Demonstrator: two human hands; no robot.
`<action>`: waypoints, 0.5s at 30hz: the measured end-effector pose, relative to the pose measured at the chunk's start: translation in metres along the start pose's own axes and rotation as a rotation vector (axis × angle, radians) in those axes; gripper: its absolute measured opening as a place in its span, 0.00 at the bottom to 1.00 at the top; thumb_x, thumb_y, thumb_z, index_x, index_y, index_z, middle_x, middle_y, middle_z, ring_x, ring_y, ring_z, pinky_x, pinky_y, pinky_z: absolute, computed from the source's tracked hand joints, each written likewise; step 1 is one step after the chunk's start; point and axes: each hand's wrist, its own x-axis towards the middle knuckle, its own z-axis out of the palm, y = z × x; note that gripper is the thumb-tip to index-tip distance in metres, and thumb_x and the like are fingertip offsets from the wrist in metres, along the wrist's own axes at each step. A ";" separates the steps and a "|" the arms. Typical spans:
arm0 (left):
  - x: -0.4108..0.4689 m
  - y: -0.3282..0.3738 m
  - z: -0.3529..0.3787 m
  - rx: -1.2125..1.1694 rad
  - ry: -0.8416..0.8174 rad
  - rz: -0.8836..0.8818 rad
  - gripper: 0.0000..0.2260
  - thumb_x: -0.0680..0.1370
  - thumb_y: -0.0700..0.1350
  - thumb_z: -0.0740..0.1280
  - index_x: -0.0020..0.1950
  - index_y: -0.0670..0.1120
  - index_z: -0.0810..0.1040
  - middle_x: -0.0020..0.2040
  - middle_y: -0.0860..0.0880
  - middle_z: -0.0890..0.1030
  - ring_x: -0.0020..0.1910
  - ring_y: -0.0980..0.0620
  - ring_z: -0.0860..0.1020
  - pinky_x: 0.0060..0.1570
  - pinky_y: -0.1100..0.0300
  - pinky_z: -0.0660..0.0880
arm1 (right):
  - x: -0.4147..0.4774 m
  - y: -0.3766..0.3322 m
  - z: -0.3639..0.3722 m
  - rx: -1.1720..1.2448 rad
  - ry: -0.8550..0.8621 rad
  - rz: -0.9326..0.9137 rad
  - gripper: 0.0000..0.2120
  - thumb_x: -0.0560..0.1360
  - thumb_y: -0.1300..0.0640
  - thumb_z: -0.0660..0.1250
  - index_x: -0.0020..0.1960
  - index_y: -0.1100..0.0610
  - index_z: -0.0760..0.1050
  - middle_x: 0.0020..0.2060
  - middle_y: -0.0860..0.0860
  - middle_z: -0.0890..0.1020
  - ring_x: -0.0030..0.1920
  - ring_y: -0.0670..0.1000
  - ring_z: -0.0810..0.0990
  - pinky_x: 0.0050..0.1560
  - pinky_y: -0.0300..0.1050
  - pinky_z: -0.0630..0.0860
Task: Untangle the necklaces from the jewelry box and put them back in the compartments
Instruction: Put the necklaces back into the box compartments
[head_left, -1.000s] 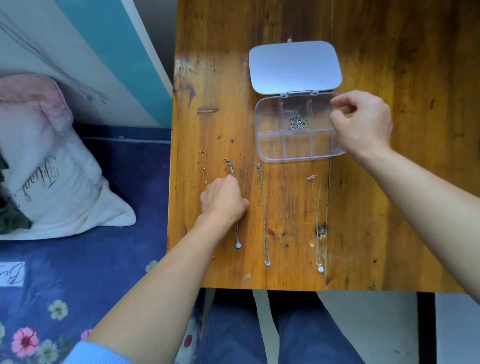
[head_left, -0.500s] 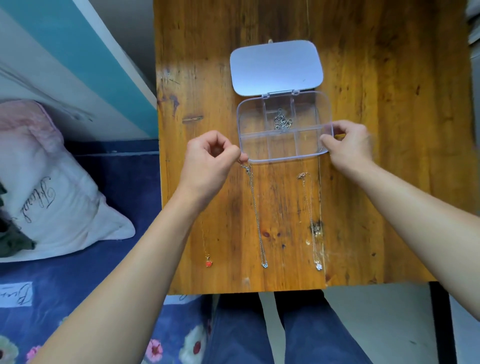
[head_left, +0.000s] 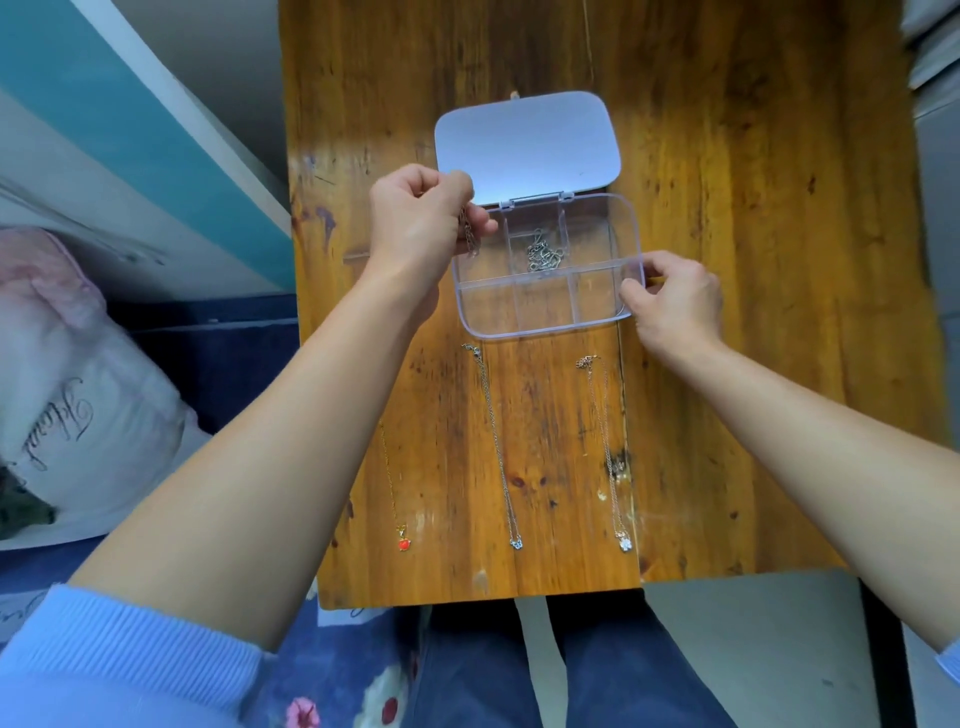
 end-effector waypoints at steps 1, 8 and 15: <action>0.003 -0.004 0.001 0.028 -0.003 0.005 0.06 0.73 0.35 0.63 0.38 0.44 0.71 0.30 0.45 0.80 0.33 0.47 0.83 0.35 0.57 0.77 | 0.000 0.000 0.000 0.002 0.000 0.000 0.12 0.75 0.54 0.66 0.56 0.54 0.81 0.50 0.53 0.85 0.49 0.56 0.81 0.49 0.50 0.78; 0.009 -0.032 0.003 0.664 0.024 0.364 0.03 0.71 0.41 0.66 0.39 0.42 0.78 0.35 0.48 0.79 0.37 0.49 0.76 0.38 0.56 0.74 | 0.000 0.002 0.001 0.010 0.004 -0.018 0.12 0.75 0.55 0.66 0.57 0.54 0.81 0.50 0.53 0.85 0.49 0.54 0.81 0.47 0.45 0.75; 0.001 -0.052 0.001 0.950 0.089 0.489 0.06 0.75 0.44 0.65 0.47 0.43 0.78 0.50 0.45 0.78 0.49 0.46 0.76 0.41 0.56 0.68 | -0.001 0.001 0.000 0.002 -0.009 -0.006 0.12 0.76 0.54 0.65 0.58 0.54 0.80 0.52 0.53 0.84 0.51 0.55 0.80 0.50 0.50 0.78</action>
